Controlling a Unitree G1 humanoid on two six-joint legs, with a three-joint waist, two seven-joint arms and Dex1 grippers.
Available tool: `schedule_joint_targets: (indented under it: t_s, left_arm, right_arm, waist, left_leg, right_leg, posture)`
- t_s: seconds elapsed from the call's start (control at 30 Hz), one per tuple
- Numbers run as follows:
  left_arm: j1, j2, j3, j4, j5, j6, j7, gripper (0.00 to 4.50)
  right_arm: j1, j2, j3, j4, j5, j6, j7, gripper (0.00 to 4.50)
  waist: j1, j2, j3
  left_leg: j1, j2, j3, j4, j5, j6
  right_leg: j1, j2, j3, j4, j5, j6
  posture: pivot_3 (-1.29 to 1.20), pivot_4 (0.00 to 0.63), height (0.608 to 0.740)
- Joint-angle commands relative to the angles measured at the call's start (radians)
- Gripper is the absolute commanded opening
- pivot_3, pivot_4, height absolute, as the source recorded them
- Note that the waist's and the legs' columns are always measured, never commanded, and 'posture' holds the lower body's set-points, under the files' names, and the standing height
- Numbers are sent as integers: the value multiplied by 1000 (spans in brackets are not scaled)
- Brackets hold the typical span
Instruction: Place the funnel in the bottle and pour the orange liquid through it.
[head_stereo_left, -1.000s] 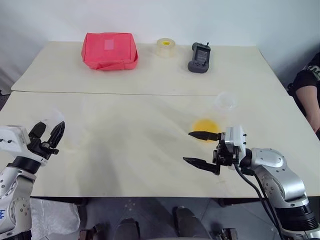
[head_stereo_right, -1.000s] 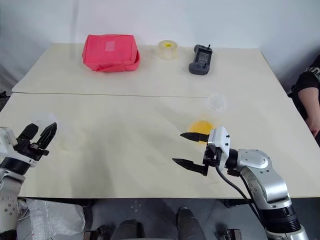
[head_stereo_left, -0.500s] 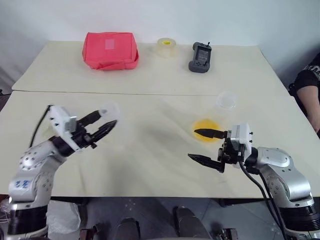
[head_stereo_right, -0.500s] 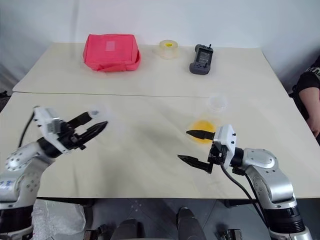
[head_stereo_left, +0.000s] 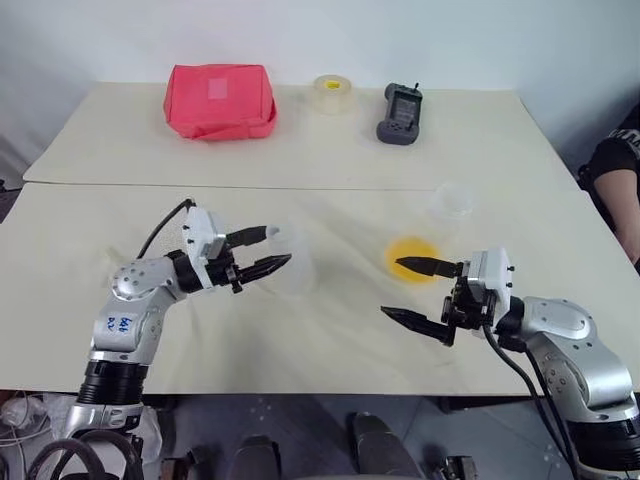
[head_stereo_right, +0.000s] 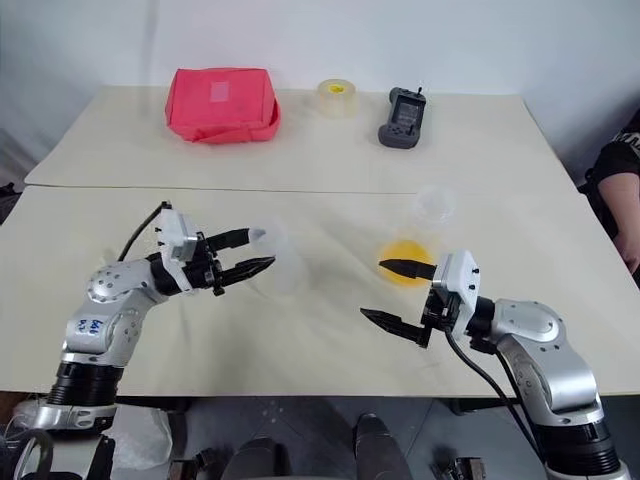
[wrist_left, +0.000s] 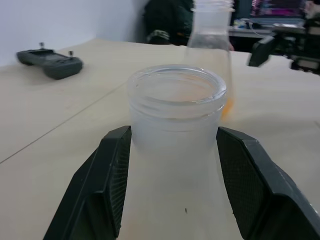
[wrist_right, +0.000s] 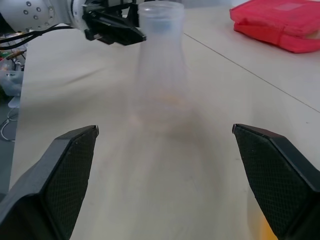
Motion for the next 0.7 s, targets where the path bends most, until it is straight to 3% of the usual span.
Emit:
schedule_joint_targets:
  t_s: [0.03,0.17,0.2,0.37,0.7]
  left_arm:
    - [-24,-14,-8,18,22,-62,-30,2321]
    - [-28,-19,-7,60,33,-82,-42,2321]
    - [-24,-18,-6,57,25,-68,-42,3033]
    - [4,-10,9,16,1,-12,-38,4438]
    - [103,47,148,-76,-58,43,4,4475]
  right_arm:
    - [9,-17,-27,-43,6,-11,-3,4500]
    - [15,-21,-30,-54,8,-9,-6,4500]
    - [17,-22,-30,-56,9,-9,-7,4500]
    - [28,-29,-33,-68,16,-7,-4,4500]
    - [8,-34,-28,-89,70,30,11,4500]
  waist:
    - [0,0,0]
    - [-1,0,0]
    - [-1,0,0]
    - [0,0,0]
    - [-2,0,0]
  left_leg:
    - [0,0,0,0,0,0]
    - [0,0,0,0,0,0]
    - [0,0,0,0,0,0]
    - [0,0,0,1,-1,1]
    - [0,0,-1,2,-1,3]
  right_leg:
    - [0,0,0,0,0,0]
    - [0,0,0,1,0,0]
    - [0,0,0,1,0,0]
    - [0,0,0,1,0,0]
    - [0,0,0,2,0,0]
  posture:
    - [0,150,740]
    - [0,150,740]
    - [0,150,740]
    - [0,150,740]
    - [0,150,740]
